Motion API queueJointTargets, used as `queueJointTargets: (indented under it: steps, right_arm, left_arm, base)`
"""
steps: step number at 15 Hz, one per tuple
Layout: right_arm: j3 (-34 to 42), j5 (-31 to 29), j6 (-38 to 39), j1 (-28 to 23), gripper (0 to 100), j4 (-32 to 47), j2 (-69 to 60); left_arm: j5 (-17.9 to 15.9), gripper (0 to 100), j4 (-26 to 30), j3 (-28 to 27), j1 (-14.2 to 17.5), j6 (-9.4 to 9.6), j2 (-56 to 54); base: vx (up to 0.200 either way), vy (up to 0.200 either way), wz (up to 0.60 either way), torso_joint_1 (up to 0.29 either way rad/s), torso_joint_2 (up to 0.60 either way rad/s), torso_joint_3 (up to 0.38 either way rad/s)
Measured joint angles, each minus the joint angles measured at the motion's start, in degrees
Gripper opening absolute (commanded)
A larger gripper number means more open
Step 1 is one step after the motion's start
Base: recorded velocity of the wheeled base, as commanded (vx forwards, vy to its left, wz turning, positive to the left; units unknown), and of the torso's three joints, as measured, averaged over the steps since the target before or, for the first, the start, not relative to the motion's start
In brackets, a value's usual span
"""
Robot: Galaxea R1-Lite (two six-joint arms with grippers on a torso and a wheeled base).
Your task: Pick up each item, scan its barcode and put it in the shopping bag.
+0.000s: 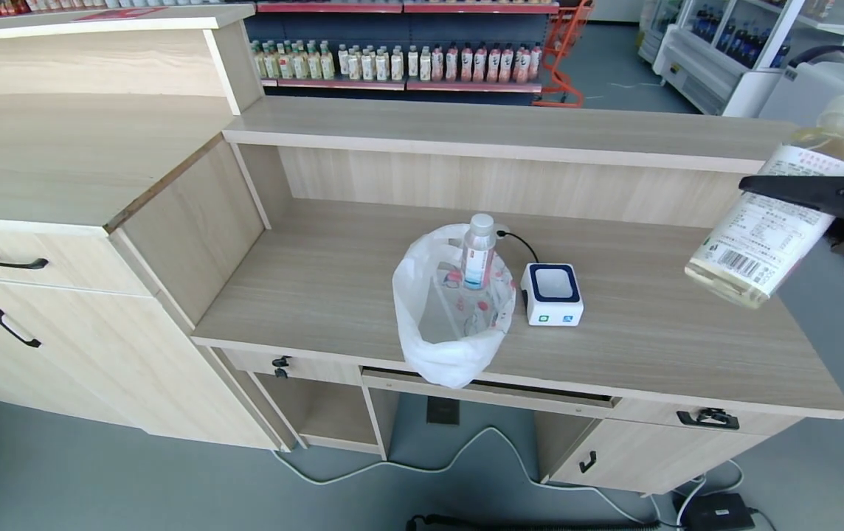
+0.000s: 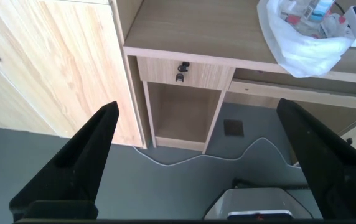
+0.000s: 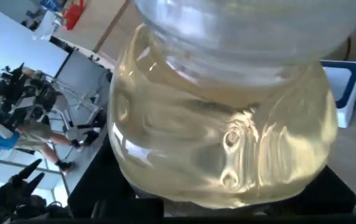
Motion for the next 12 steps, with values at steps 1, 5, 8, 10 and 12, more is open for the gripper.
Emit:
queueJointTargets:
  steps: [1,5,8,10,12]
  right_arm:
    - [0.8,1.8,2.9,4.4,0,1.7,-4.0]
    - [4.1,3.8,6.3,17.5,0,3.4,-12.2]
    - [6.7,3.7,5.6,22.2,0,3.4,-14.2]
    - [8.4,3.8,2.2,24.1,0,3.5,-14.9]
    - [9.5,4.0,0.2,25.0,0,3.6,-15.1]
  left_arm:
    - [0.0,100,0.0,0.0,0.0,0.0,0.0]
    - [0.0,100,0.0,0.0,0.0,-0.02,0.0]
    - [0.0,100,0.0,0.0,0.0,0.01,0.0]
    - [0.0,100,0.0,0.0,0.0,-0.02,0.0]
    - [0.0,100,0.0,0.0,0.0,-0.02,0.0]
  base:
    - [0.0,0.0,0.0,0.0,0.0,0.0]
    - [0.0,0.0,0.0,0.0,0.0,0.0]
    - [0.0,0.0,0.0,0.0,0.0,0.0]
    - [0.0,0.0,0.0,0.0,0.0,0.0]
    - [0.0,0.0,0.0,0.0,0.0,0.0]
